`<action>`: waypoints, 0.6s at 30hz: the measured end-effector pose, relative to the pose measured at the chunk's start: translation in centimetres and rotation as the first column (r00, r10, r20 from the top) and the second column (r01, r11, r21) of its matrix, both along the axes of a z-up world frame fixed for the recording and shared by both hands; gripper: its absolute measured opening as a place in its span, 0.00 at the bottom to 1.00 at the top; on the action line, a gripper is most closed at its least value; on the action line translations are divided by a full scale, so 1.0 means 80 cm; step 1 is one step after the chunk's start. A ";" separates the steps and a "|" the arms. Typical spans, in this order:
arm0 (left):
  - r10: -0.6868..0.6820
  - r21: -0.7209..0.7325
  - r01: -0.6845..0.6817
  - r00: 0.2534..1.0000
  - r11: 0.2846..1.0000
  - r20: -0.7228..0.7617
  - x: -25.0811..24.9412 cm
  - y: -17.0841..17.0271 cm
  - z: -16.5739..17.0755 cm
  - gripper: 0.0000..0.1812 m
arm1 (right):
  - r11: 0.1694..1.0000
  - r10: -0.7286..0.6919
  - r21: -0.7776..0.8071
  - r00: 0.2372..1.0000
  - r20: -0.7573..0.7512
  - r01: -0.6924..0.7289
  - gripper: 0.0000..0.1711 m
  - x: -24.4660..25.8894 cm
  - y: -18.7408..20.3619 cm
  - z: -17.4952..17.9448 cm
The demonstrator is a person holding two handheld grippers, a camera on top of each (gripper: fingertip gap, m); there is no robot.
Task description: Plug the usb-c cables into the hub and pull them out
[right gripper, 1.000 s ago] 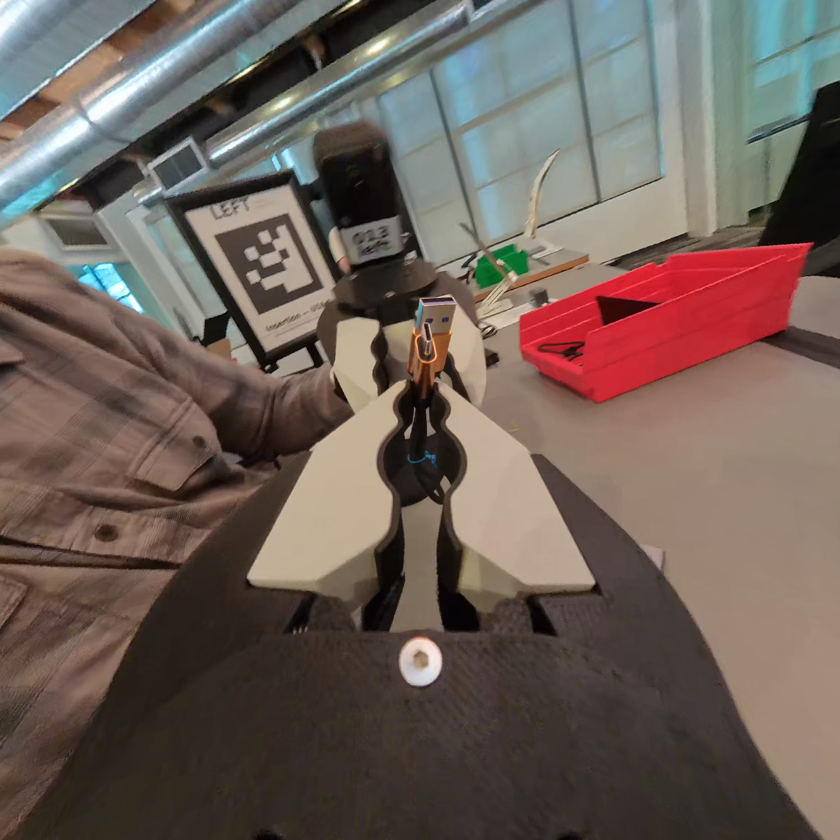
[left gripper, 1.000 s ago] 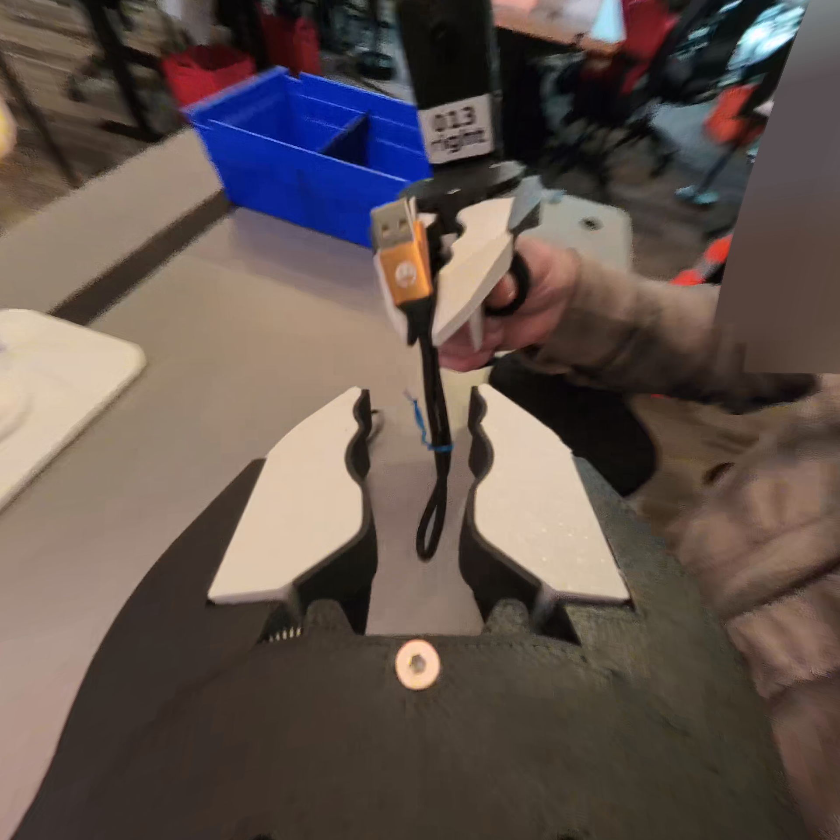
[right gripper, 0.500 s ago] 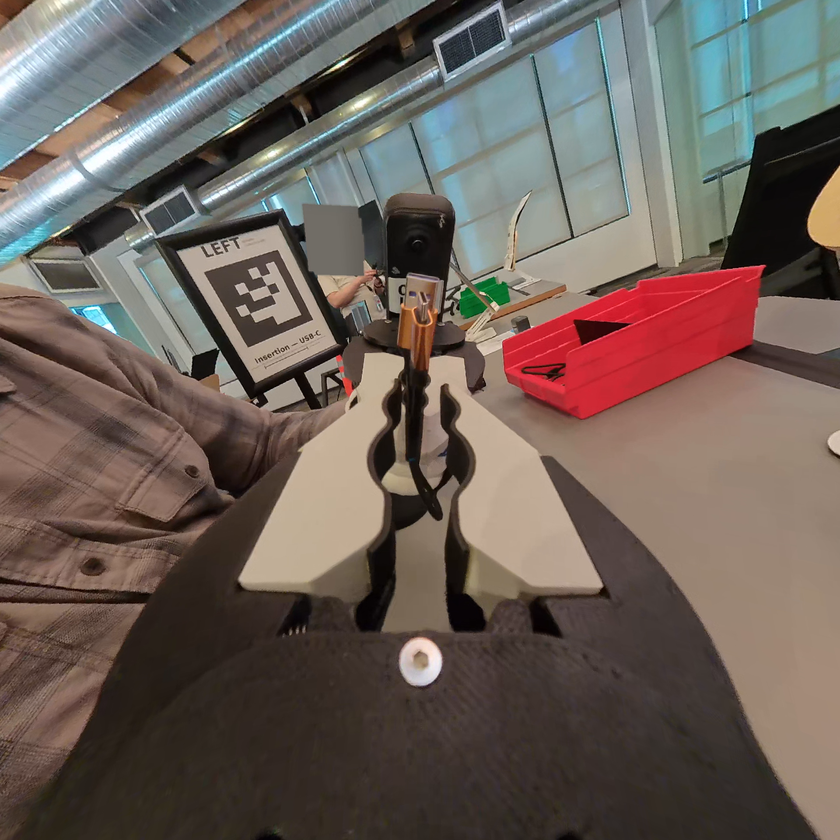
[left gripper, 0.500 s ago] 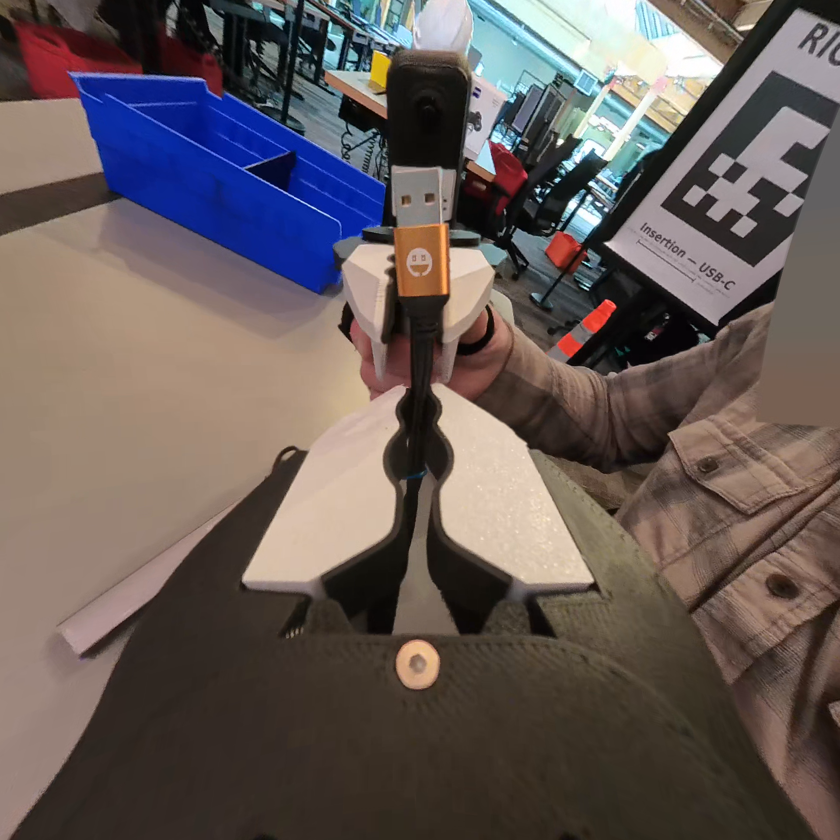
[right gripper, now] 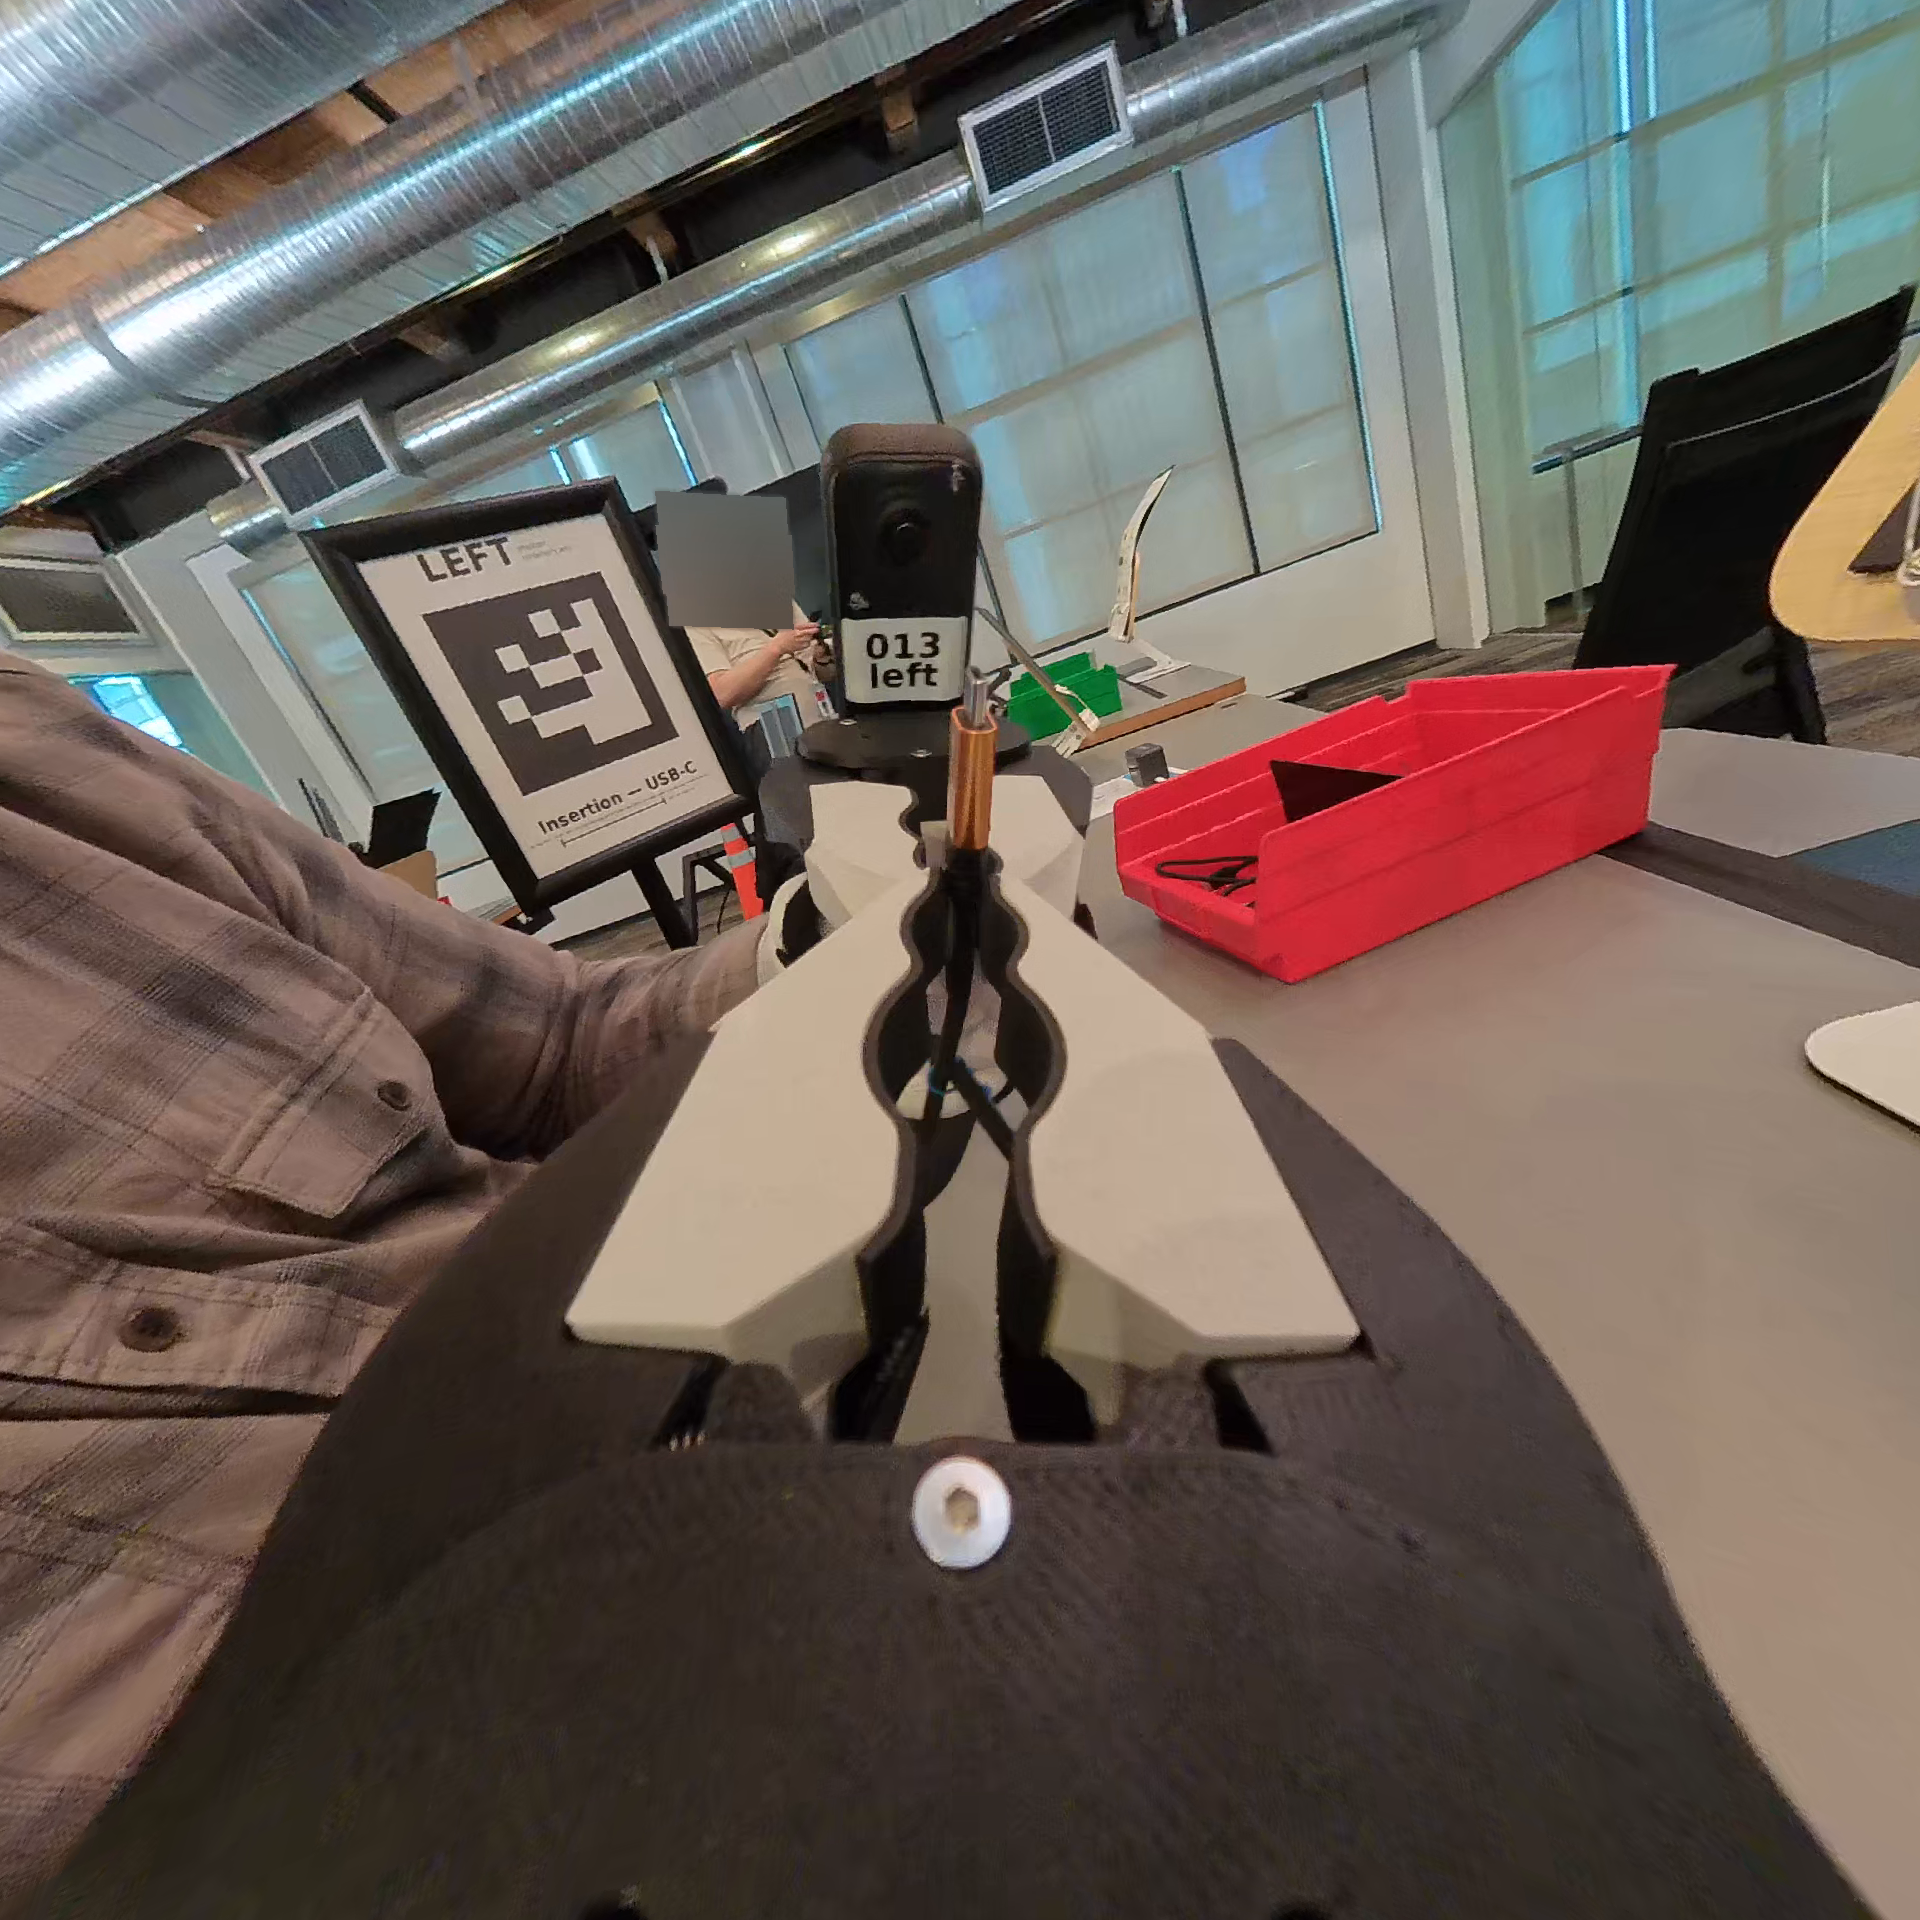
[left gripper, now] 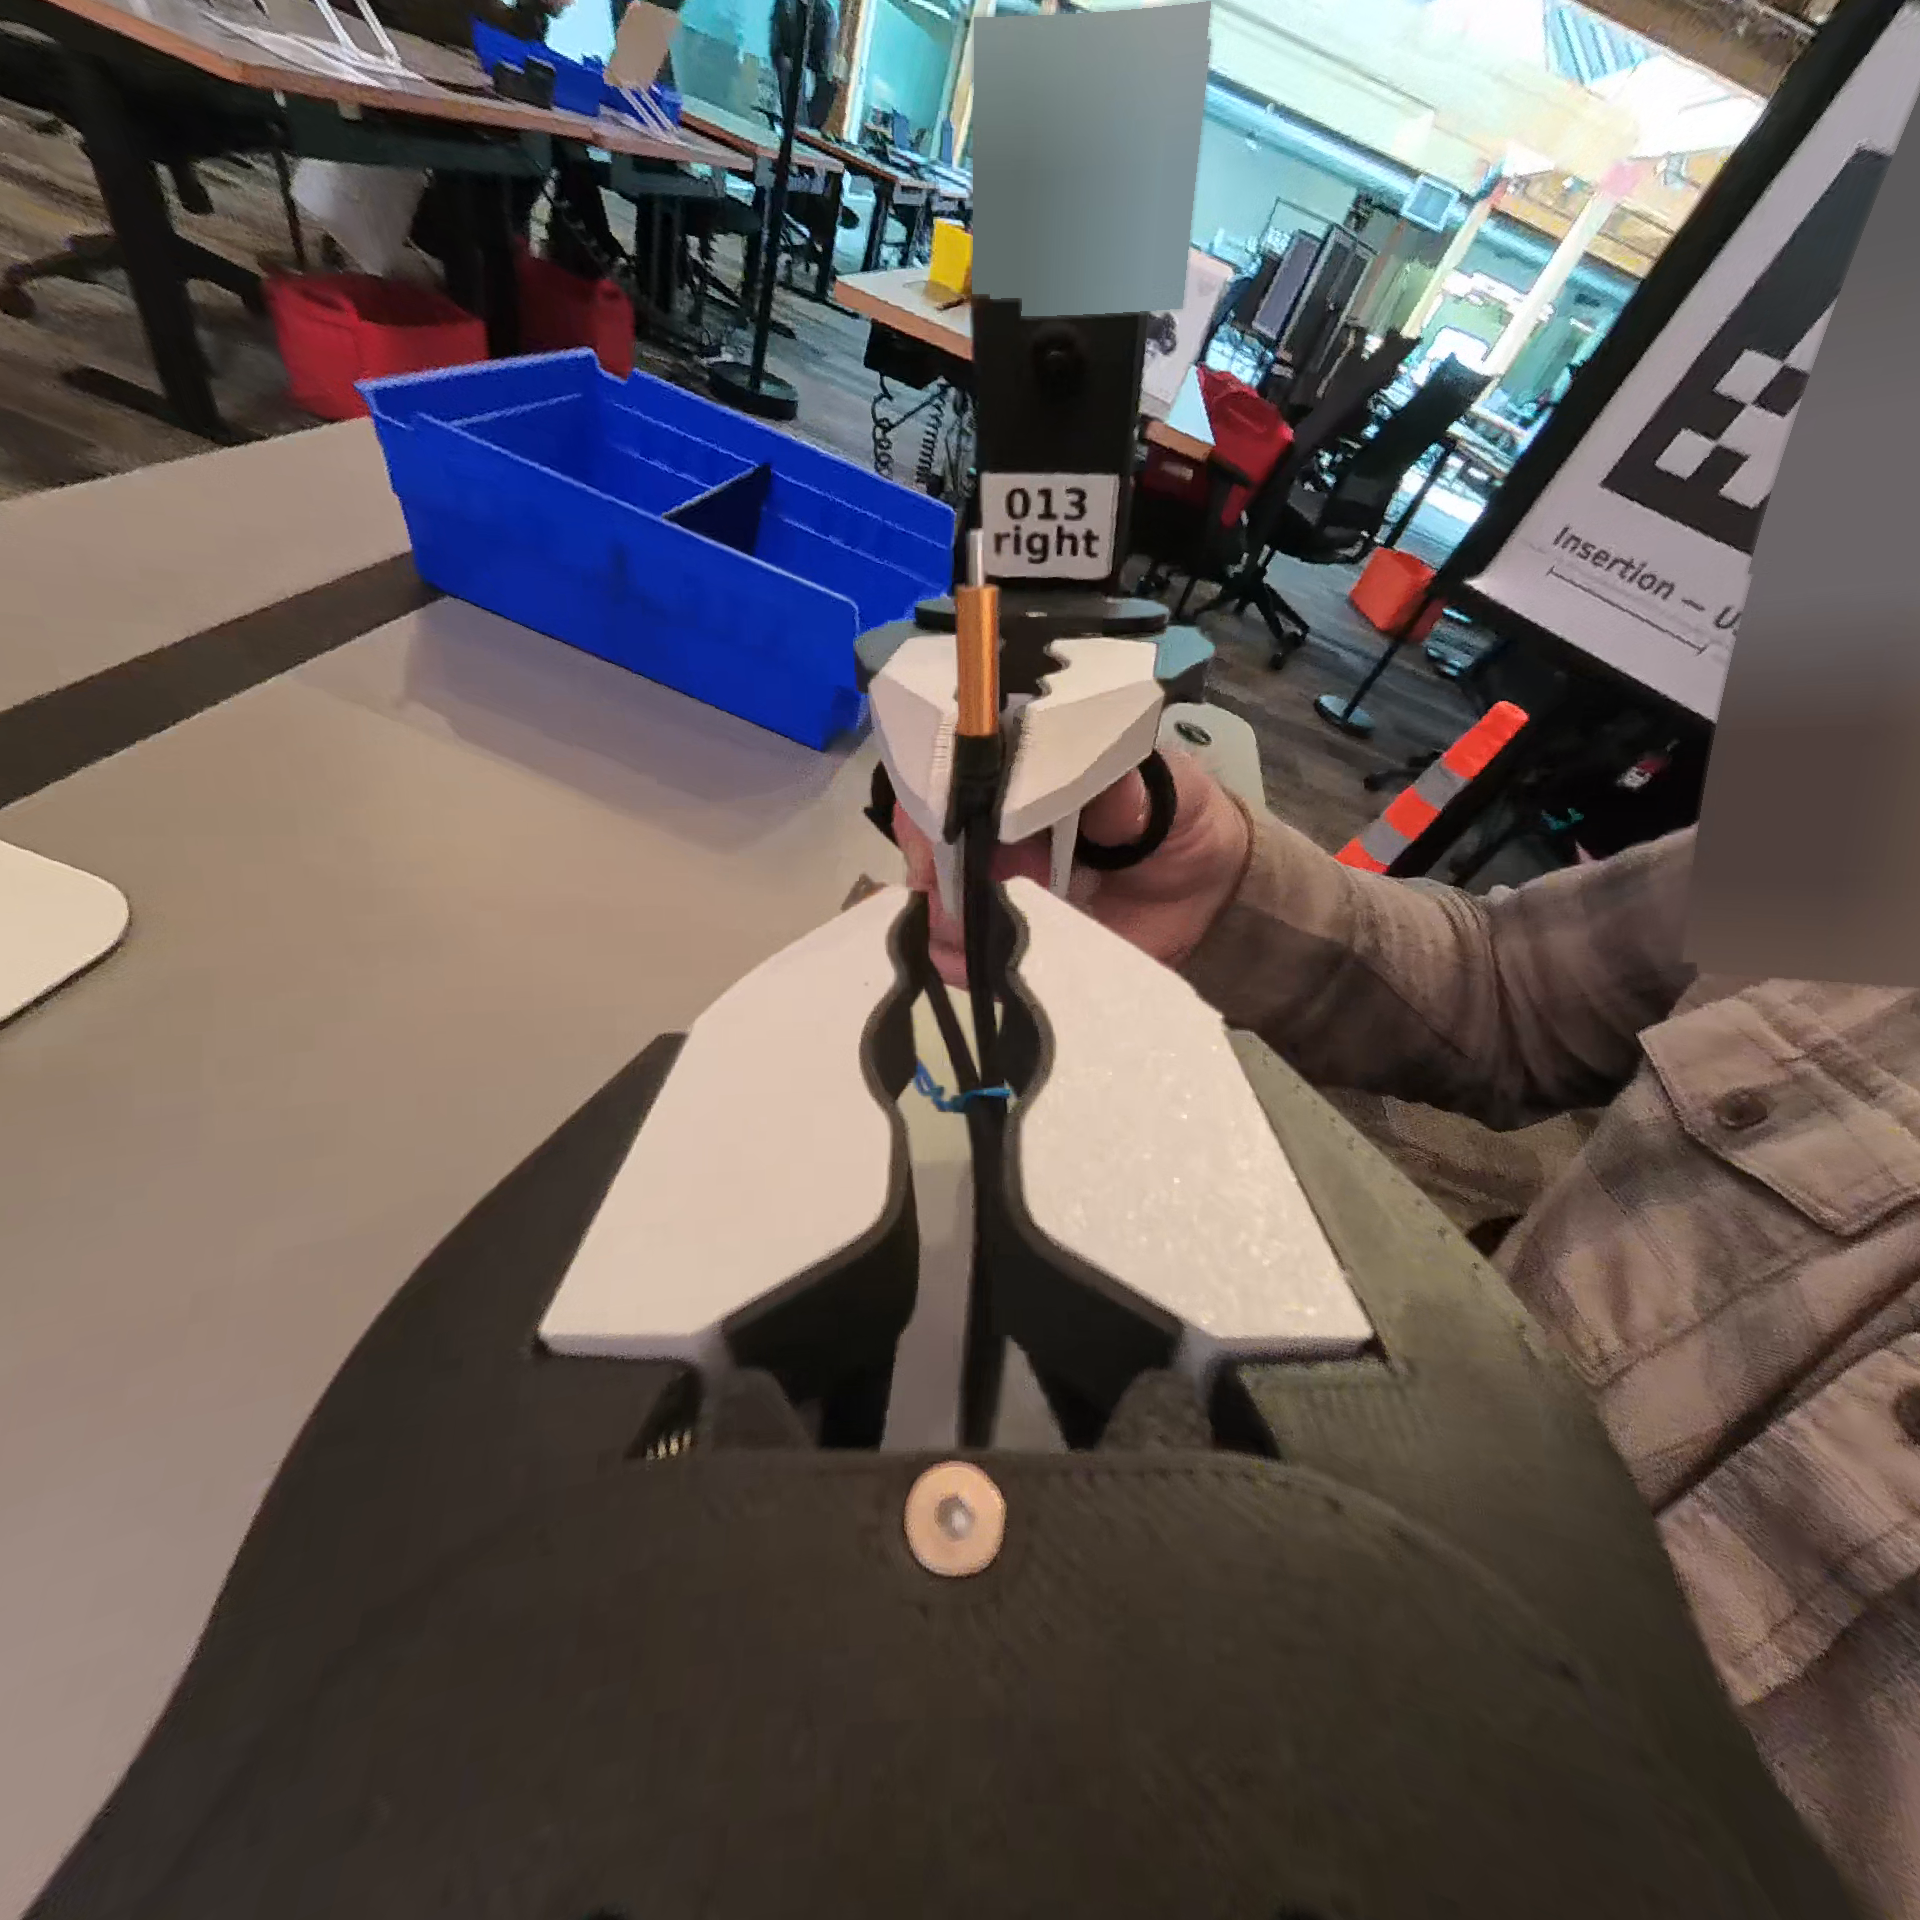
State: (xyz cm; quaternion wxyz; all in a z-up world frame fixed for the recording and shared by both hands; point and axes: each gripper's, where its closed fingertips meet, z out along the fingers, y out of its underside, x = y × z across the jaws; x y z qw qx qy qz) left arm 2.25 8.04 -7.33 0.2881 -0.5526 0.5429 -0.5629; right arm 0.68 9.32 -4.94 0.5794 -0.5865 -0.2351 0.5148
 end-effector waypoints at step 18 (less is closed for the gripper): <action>-0.075 0.042 0.084 0.981 0.996 -0.178 -0.006 -0.012 -0.042 0.07 | 0.998 -0.059 0.009 0.997 -0.050 0.060 0.02 0.013 0.004 0.013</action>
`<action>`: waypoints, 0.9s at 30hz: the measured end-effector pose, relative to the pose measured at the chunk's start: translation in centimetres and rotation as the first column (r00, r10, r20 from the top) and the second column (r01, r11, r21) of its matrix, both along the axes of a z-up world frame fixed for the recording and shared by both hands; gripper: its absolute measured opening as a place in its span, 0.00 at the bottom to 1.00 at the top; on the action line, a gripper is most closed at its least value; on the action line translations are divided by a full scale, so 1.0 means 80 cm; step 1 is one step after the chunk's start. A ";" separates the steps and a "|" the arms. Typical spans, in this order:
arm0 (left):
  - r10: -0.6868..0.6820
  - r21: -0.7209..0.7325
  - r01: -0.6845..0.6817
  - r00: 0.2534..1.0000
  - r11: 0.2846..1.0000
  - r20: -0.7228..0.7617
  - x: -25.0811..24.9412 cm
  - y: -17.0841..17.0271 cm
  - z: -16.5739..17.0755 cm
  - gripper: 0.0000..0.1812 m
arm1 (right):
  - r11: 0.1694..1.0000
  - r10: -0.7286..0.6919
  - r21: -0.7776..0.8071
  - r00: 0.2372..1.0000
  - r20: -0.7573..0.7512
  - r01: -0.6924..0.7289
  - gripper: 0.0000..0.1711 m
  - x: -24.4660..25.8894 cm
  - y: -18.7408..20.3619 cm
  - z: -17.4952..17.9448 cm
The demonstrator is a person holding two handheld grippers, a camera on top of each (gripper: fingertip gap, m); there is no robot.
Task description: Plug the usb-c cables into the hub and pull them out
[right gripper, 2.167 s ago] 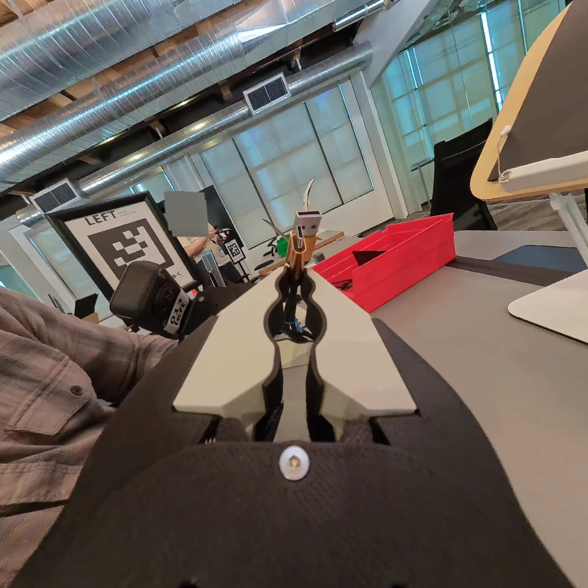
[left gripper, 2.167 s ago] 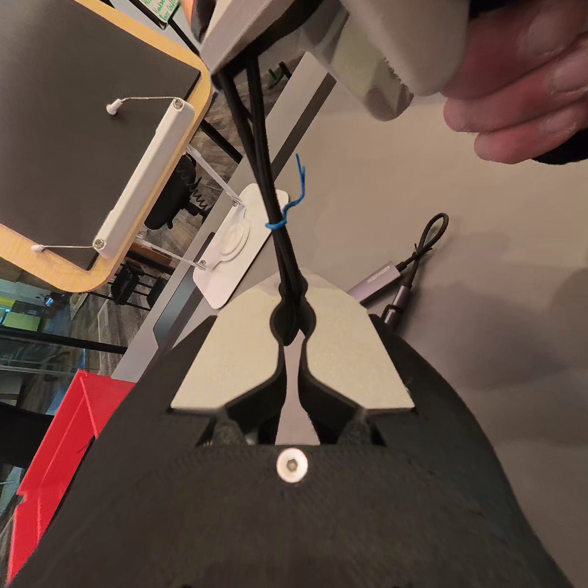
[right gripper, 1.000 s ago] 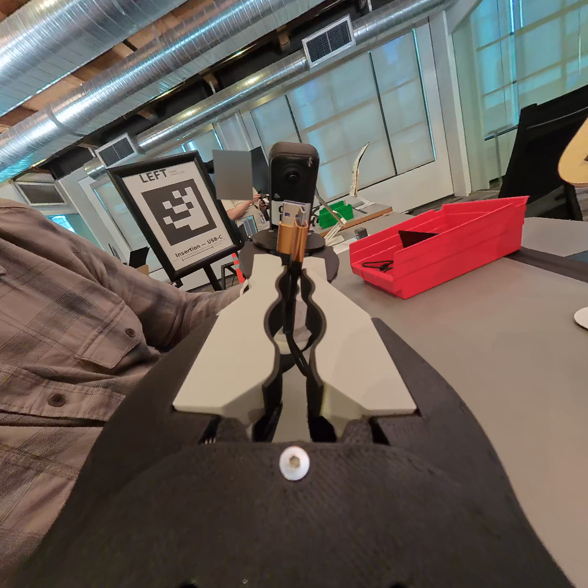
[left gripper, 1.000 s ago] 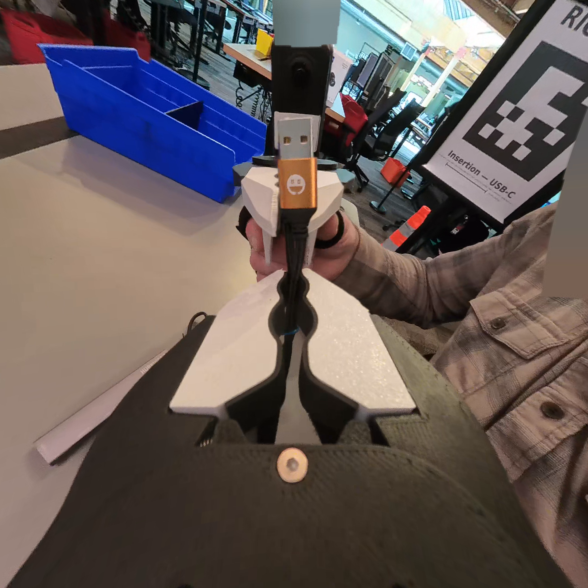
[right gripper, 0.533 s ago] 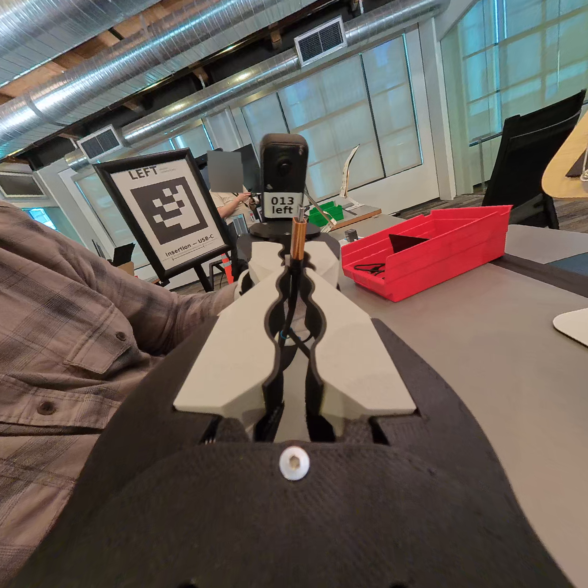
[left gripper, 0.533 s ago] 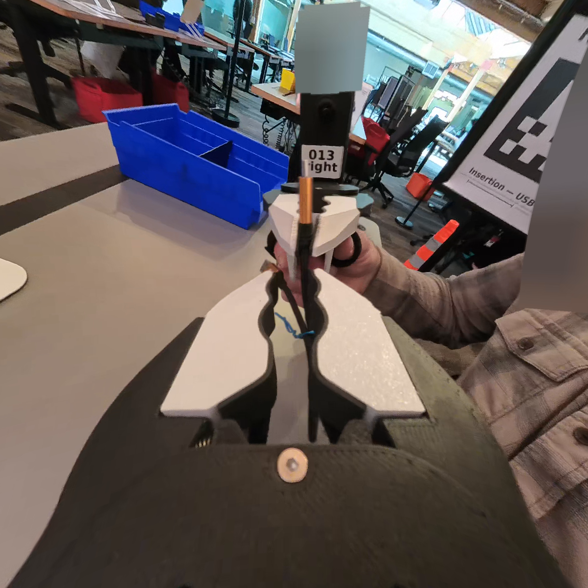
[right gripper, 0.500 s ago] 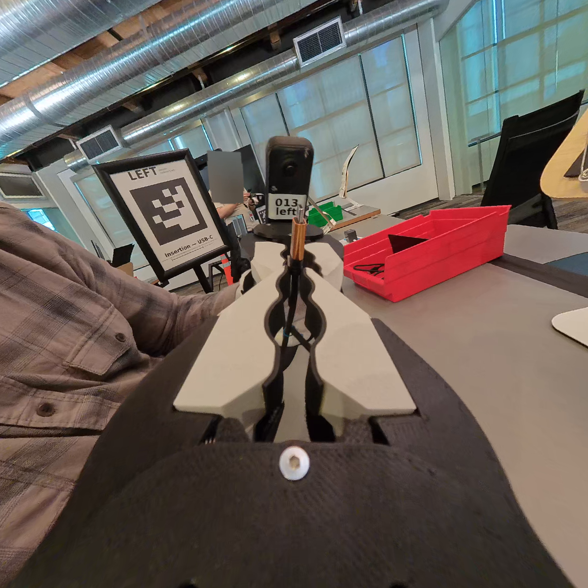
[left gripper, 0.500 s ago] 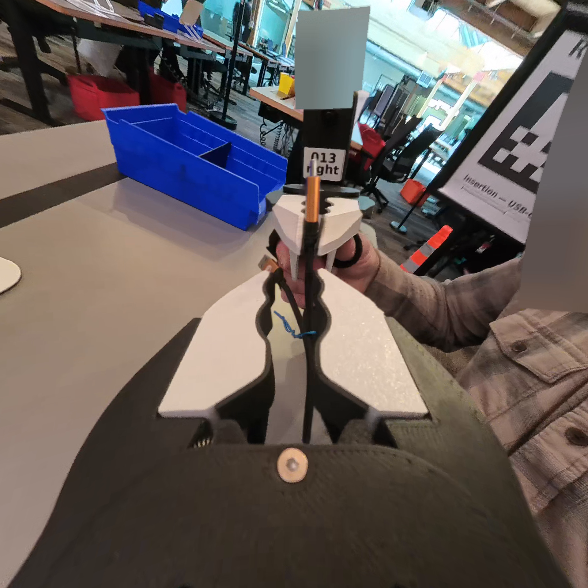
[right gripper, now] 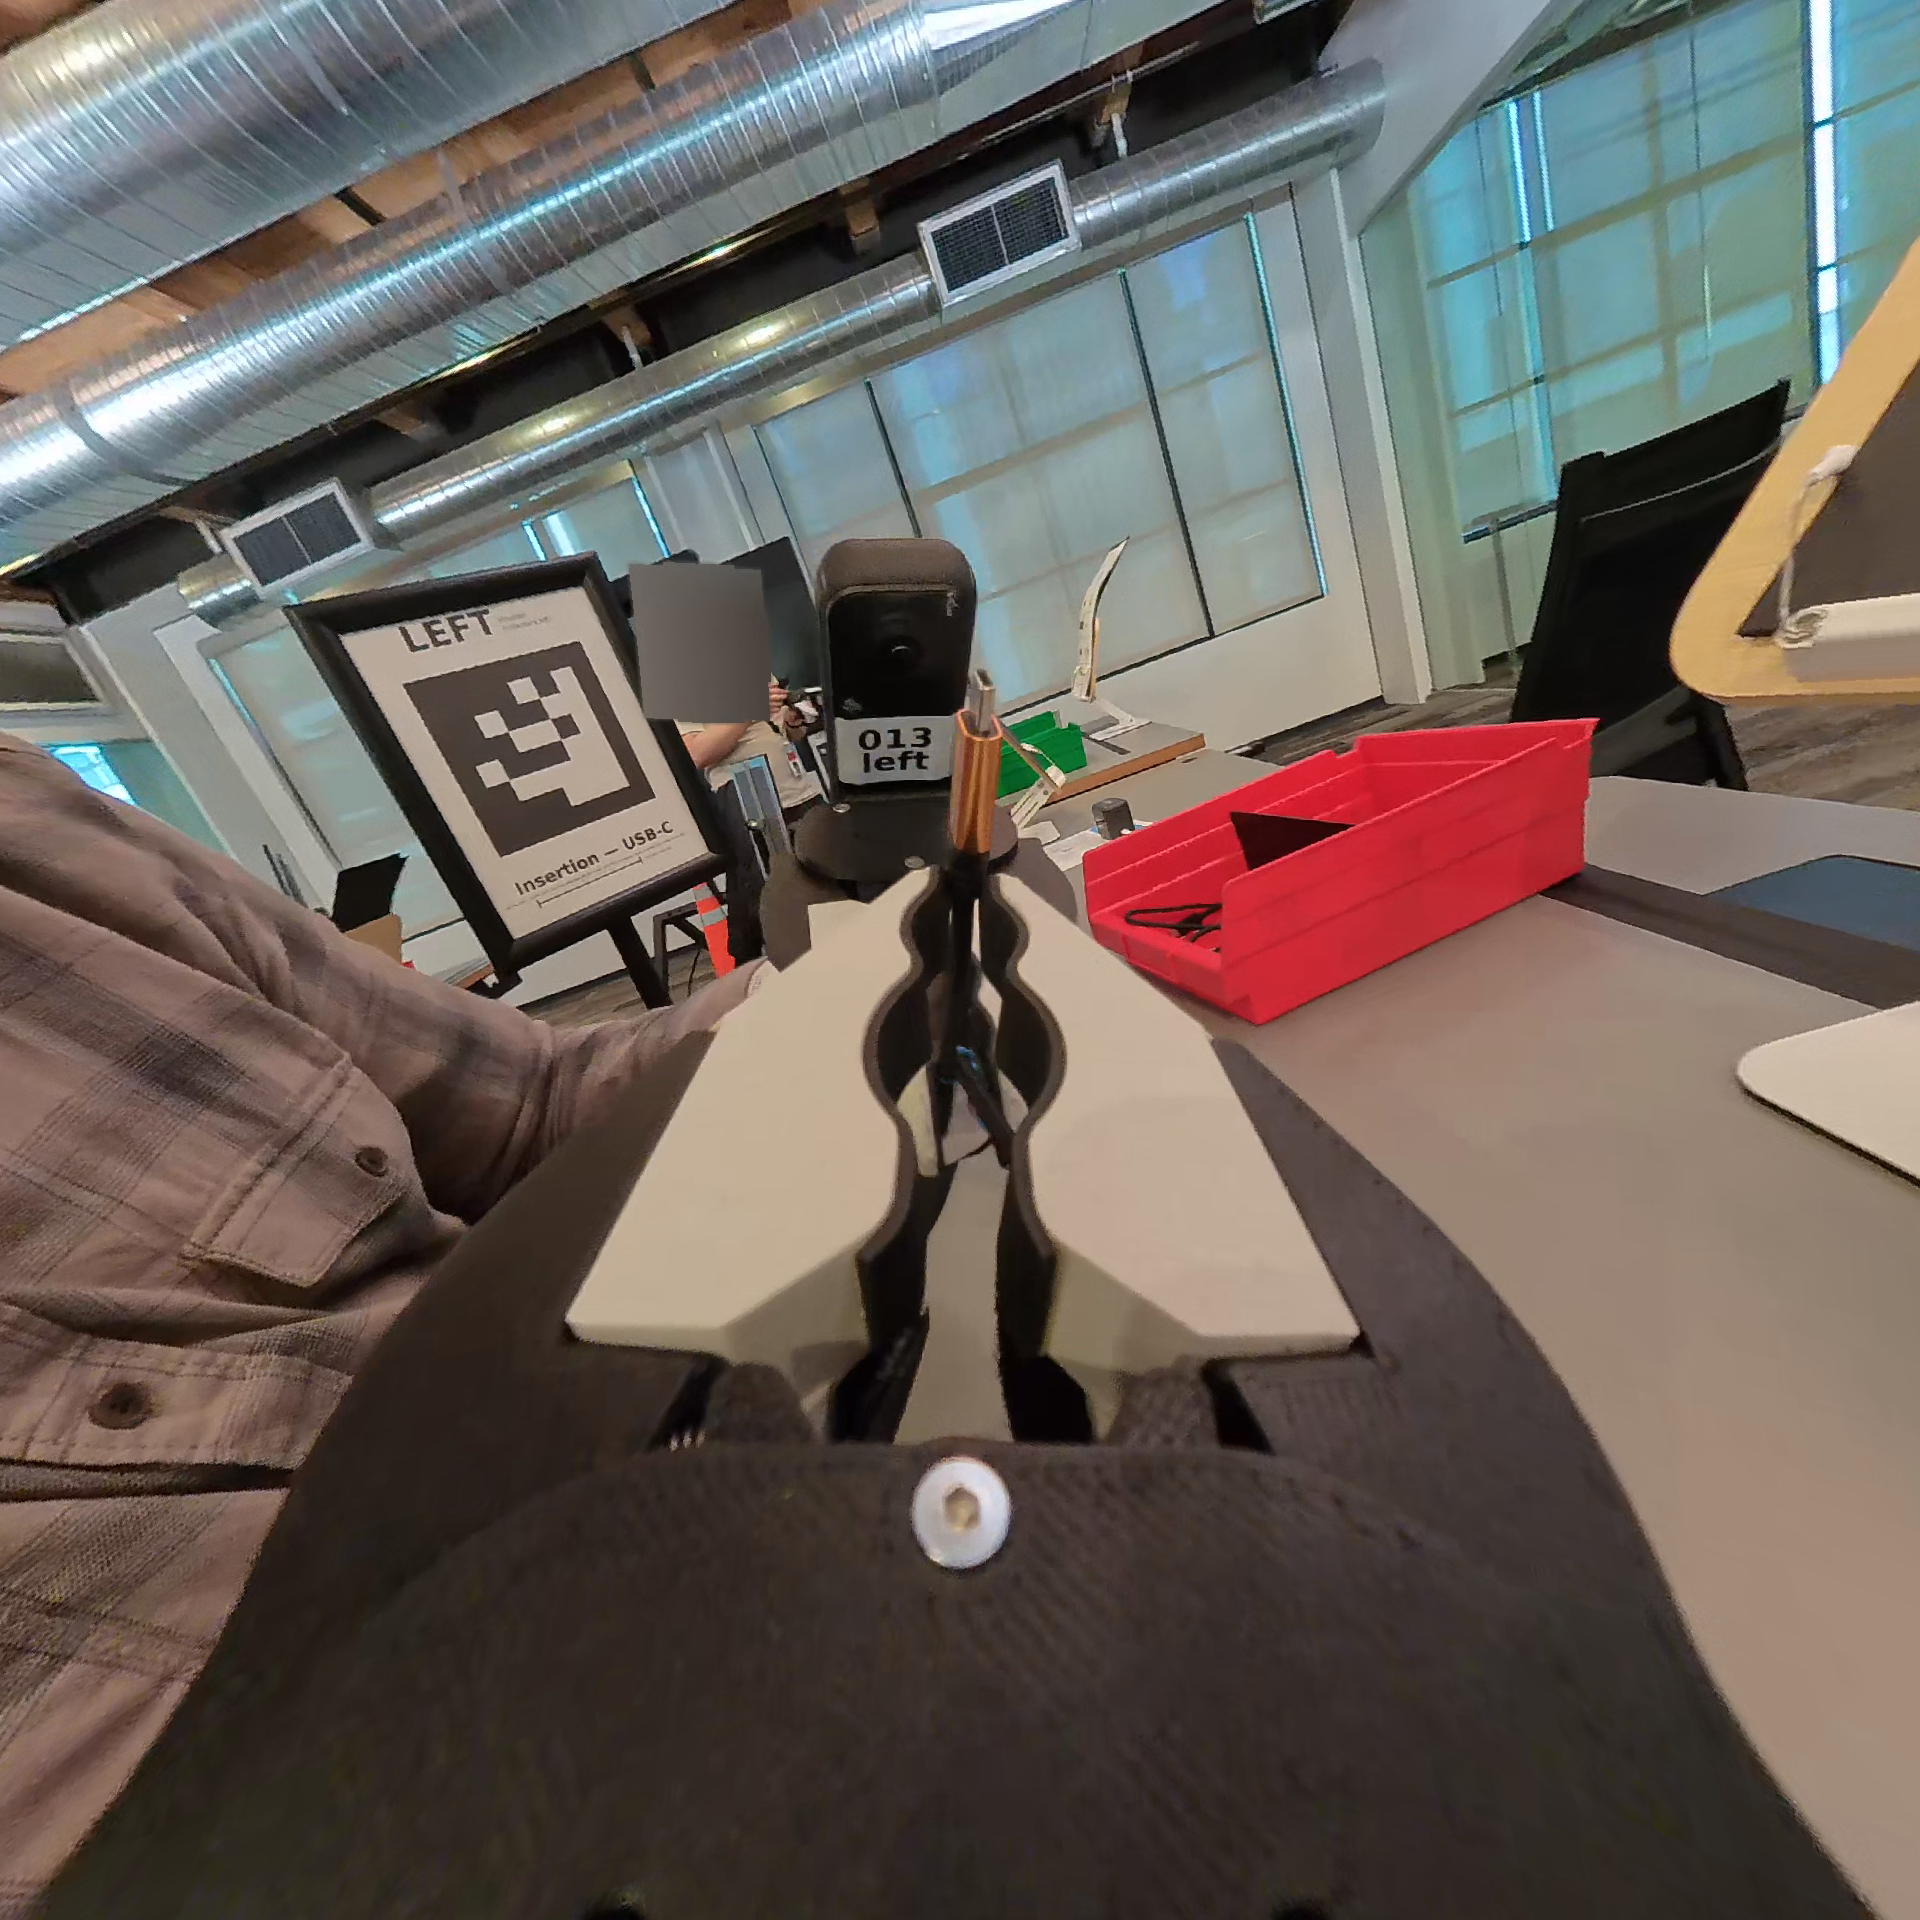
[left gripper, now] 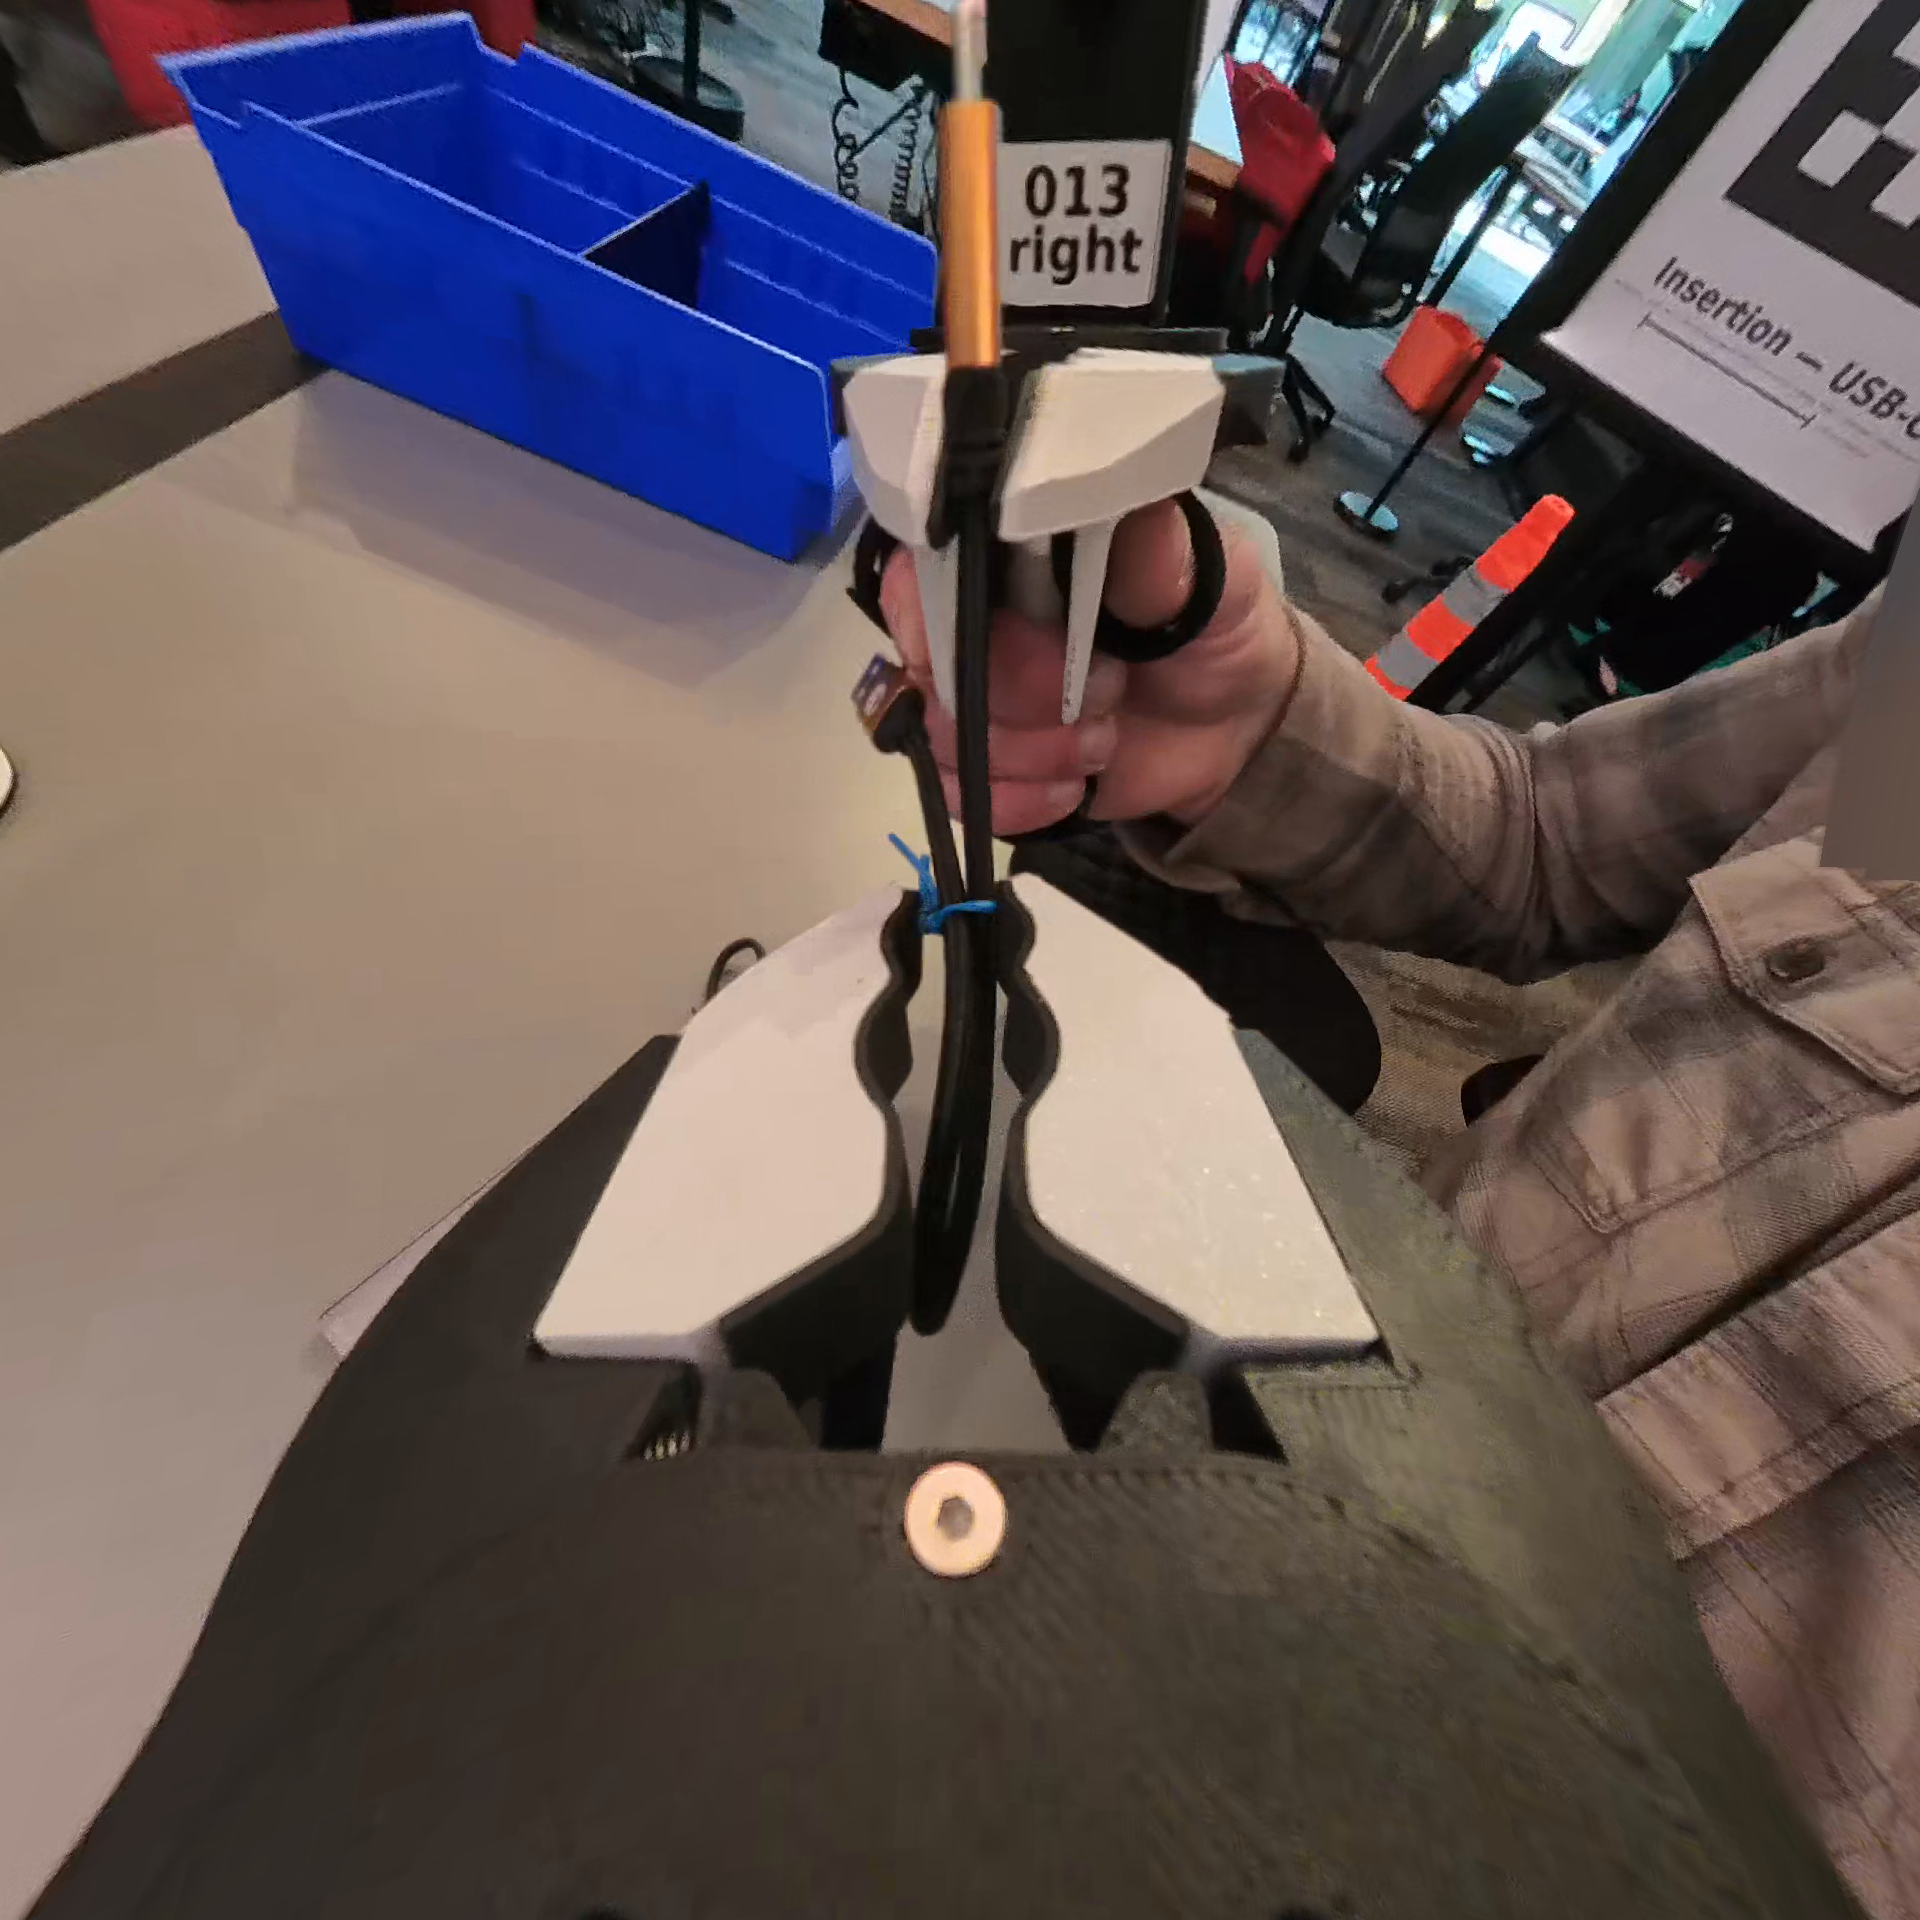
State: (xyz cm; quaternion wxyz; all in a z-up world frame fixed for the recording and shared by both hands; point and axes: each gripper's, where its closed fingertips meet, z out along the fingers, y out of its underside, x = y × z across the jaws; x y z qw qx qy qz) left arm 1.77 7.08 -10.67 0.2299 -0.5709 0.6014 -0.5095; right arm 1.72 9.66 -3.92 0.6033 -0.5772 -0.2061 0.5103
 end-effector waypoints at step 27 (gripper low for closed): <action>0.143 0.093 -0.163 0.970 0.982 0.195 -0.003 0.015 0.039 0.05 | 0.983 -0.184 -0.044 0.974 -0.132 0.180 0.01 0.041 0.004 0.001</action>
